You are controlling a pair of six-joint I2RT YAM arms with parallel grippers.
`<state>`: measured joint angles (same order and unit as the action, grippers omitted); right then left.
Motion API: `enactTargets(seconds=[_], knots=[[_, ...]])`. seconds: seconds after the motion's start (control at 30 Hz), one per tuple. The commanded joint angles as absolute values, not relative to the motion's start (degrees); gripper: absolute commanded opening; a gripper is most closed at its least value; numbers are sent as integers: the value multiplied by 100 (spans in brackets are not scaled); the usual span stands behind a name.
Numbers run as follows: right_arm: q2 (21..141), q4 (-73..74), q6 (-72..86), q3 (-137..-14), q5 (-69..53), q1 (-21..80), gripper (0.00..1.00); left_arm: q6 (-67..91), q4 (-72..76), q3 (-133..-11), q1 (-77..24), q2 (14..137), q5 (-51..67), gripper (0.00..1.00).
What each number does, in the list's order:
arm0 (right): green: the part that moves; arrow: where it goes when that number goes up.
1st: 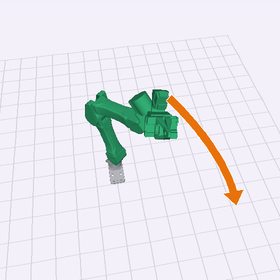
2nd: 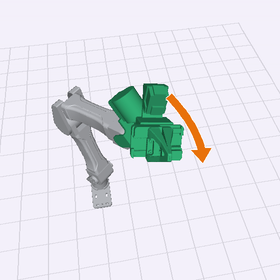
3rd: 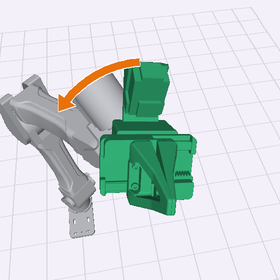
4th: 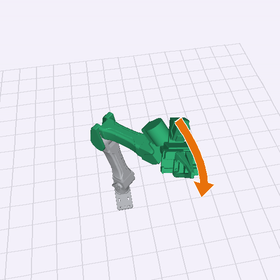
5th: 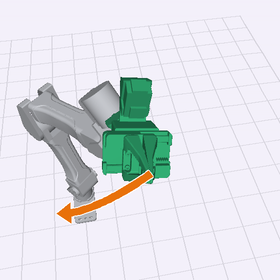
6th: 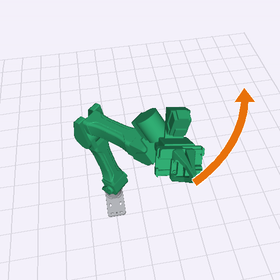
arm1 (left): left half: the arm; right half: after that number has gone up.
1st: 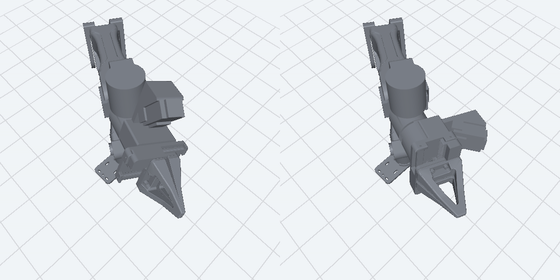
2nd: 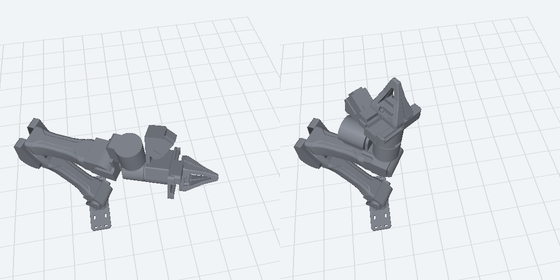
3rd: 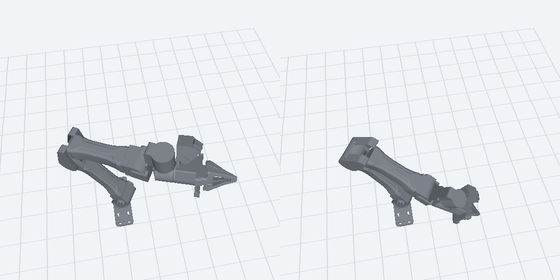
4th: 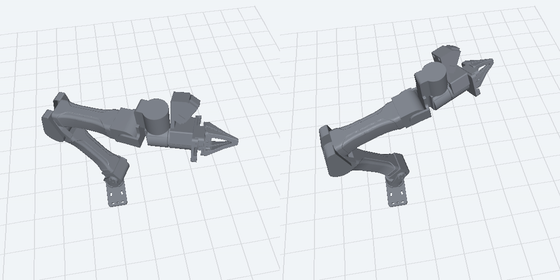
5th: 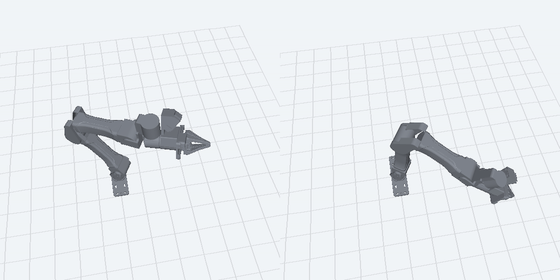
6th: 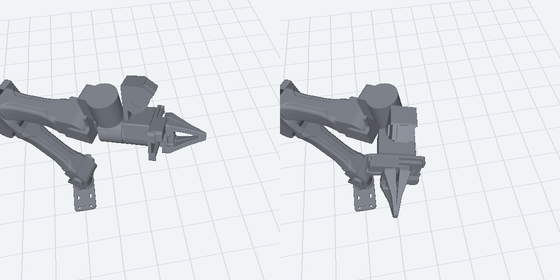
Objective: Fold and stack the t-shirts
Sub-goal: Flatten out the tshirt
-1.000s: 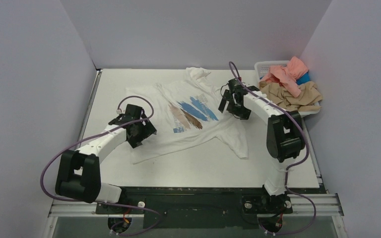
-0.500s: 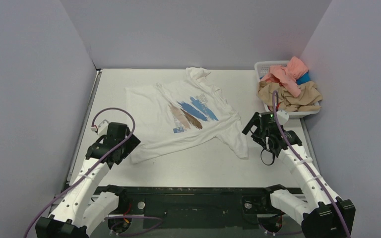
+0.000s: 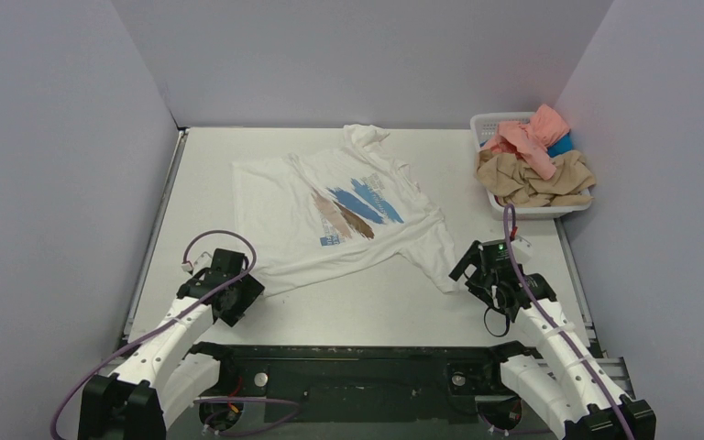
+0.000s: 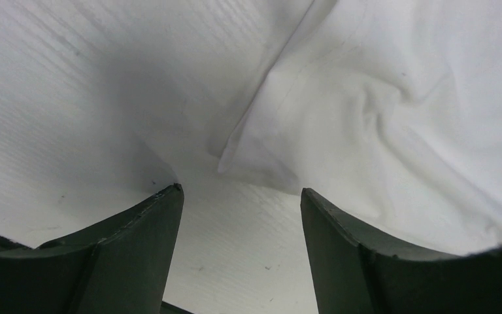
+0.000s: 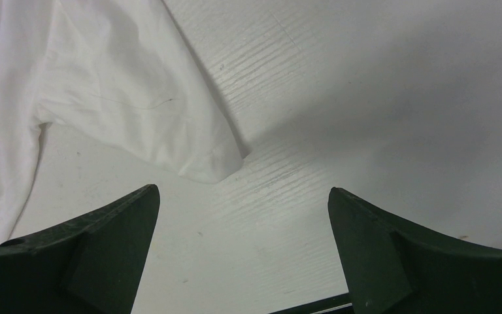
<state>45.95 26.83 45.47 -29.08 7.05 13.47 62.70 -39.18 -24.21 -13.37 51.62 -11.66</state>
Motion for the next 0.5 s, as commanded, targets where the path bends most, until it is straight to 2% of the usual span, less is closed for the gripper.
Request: enactTargets(seconds=[0.0, 0.07, 0.23, 0.27, 0.3, 0.33, 0.4, 0.47], knots=[[4631, 2754, 4603, -2822, 816, 1340, 96, 6467, -3141, -2230, -1230, 5390, -1361, 76], [4673, 2766, 4583, -2826, 828, 1344, 96, 6464, -2939, -2156, -1169, 5511, -1325, 72], [4789, 2795, 4603, -2840, 925, 1345, 95, 6466, -2681, -2089, -1143, 5853, -1201, 52], [4832, 2795, 4603, -2848, 933, 1345, 95, 6450, -2639, -2077, -1143, 5924, -1207, 41], [4846, 2788, 4604, -2852, 939, 1345, 95, 6424, -2611, -2068, -1143, 5963, -1222, 34], [4901, 2778, 4599, -2854, 935, 1345, 95, 6418, -2580, -2067, -1143, 6030, -1228, 19], [4982, 2743, 4571, -2861, 894, 1345, 95, 6394, -2508, -2066, -1143, 6114, -1196, 0], [5078, 2727, 4580, -2880, 860, 1352, 94, 6273, -2465, -2109, -1145, 6138, -1114, 0]])
